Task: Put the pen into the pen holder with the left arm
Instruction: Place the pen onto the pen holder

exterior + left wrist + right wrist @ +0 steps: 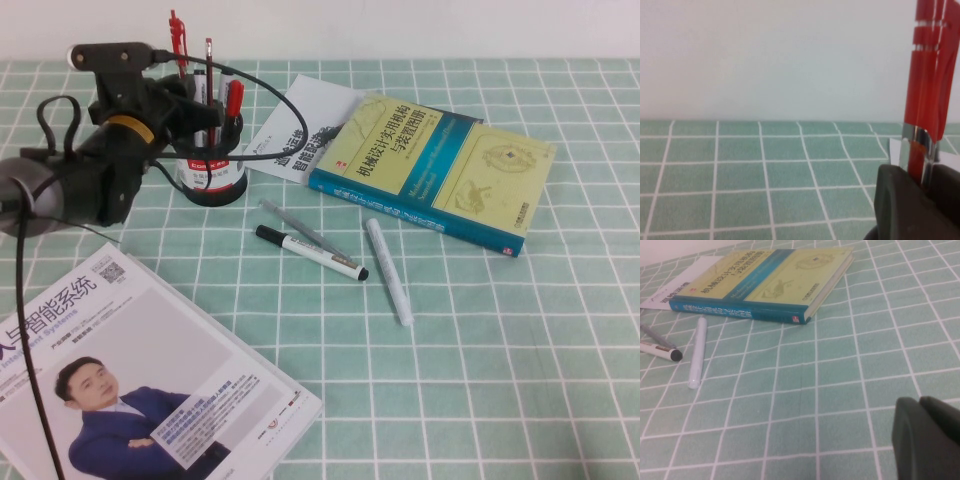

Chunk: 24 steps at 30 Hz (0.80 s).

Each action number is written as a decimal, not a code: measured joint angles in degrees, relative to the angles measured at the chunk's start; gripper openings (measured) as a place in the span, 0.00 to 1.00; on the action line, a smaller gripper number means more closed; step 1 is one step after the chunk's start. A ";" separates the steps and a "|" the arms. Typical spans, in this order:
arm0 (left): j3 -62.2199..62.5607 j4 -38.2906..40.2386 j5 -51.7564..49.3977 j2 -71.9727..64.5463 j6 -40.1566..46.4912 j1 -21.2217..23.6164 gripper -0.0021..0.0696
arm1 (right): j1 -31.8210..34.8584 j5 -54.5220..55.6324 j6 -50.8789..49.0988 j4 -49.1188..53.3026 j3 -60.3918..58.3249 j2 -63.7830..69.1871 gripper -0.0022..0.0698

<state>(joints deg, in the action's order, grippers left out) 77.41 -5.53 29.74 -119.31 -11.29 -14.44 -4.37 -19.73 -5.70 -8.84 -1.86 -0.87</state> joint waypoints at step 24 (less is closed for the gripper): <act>0.00 -0.65 -1.26 -0.35 2.68 0.00 0.47 | 0.00 0.00 0.00 0.00 0.00 0.00 0.00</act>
<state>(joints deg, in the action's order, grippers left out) 77.41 -6.18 28.48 -119.66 -8.60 -14.44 -4.37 -19.73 -5.70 -8.84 -1.86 -0.87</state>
